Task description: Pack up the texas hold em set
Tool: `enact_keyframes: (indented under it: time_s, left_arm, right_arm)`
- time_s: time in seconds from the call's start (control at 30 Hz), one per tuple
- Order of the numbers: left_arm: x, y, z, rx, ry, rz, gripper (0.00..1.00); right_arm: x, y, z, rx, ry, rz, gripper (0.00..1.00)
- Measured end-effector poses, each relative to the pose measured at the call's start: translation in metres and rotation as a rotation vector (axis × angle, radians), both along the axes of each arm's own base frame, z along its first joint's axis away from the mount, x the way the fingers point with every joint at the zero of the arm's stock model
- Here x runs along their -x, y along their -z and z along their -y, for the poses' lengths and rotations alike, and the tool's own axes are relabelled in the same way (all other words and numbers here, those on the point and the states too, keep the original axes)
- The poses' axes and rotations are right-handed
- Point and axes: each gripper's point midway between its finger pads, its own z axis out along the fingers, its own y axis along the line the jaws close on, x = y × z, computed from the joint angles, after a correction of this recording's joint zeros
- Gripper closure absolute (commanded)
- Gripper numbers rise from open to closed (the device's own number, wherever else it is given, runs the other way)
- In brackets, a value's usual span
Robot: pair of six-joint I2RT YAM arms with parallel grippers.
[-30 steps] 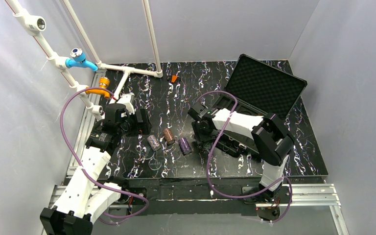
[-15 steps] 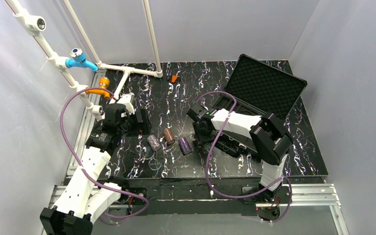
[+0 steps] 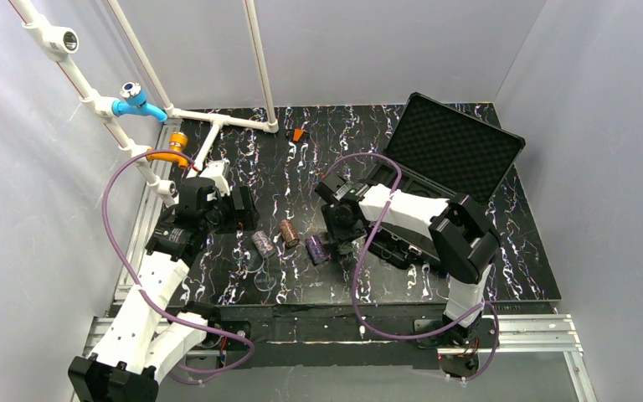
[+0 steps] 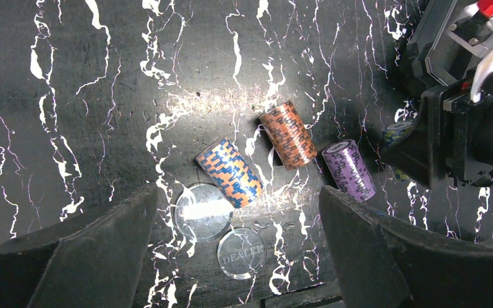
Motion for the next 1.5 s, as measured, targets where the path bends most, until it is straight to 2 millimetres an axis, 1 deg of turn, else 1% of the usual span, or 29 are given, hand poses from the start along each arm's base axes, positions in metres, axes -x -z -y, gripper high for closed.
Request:
enact_keyframes:
  time_s: [0.1, 0.2, 0.3, 0.33, 0.37, 0.47, 0.67, 0.83, 1.03, 1.27, 1.4, 1.5]
  left_arm:
    - [0.0, 0.0, 0.0, 0.0, 0.0, 0.0, 0.05]
    - [0.0, 0.0, 0.0, 0.0, 0.0, 0.0, 0.05]
    - [0.0, 0.0, 0.0, 0.0, 0.0, 0.001, 0.05]
    - [0.0, 0.0, 0.0, 0.0, 0.0, 0.001, 0.05]
    - [0.0, 0.0, 0.0, 0.0, 0.0, 0.002, 0.05]
    - [0.0, -0.001, 0.0, 0.001, 0.0, 0.003, 0.05]
    - [0.001, -0.002, 0.0, 0.002, 0.0, 0.007, 0.05]
    - [0.001, -0.002, 0.0, 0.002, 0.0, 0.007, 0.05]
    - [0.001, -0.002, 0.0, 0.002, 0.0, 0.007, 0.05]
    - [0.001, -0.002, 0.0, 0.002, 0.0, 0.007, 0.05]
    - [0.001, -0.002, 0.0, 0.002, 0.0, 0.007, 0.05]
    - [0.001, -0.002, 0.0, 0.002, 0.0, 0.007, 0.05]
  right_arm:
    - [0.0, -0.009, -0.007, -0.046, -0.007, 0.007, 0.99]
    - [-0.003, -0.023, -0.013, -0.091, -0.009, 0.033, 0.99]
    - [-0.009, -0.041, -0.02, -0.143, -0.009, 0.077, 0.99]
    - [-0.012, -0.05, -0.023, -0.168, -0.008, 0.102, 0.99]
    - [-0.013, -0.052, -0.024, -0.173, -0.008, 0.108, 0.99]
    - [-0.02, -0.068, -0.026, -0.205, -0.001, 0.16, 0.99]
    - [-0.037, -0.095, -0.025, -0.232, 0.037, 0.277, 0.99]
    - [-0.052, -0.116, -0.015, -0.225, 0.089, 0.385, 0.99]
    - [-0.069, -0.136, -0.002, -0.205, 0.164, 0.503, 0.99]
    - [-0.089, -0.15, 0.015, -0.192, 0.255, 0.564, 0.99]
    - [-0.113, -0.162, 0.035, -0.218, 0.34, 0.572, 0.99]
    - [-0.128, -0.163, 0.052, -0.236, 0.404, 0.562, 0.99]
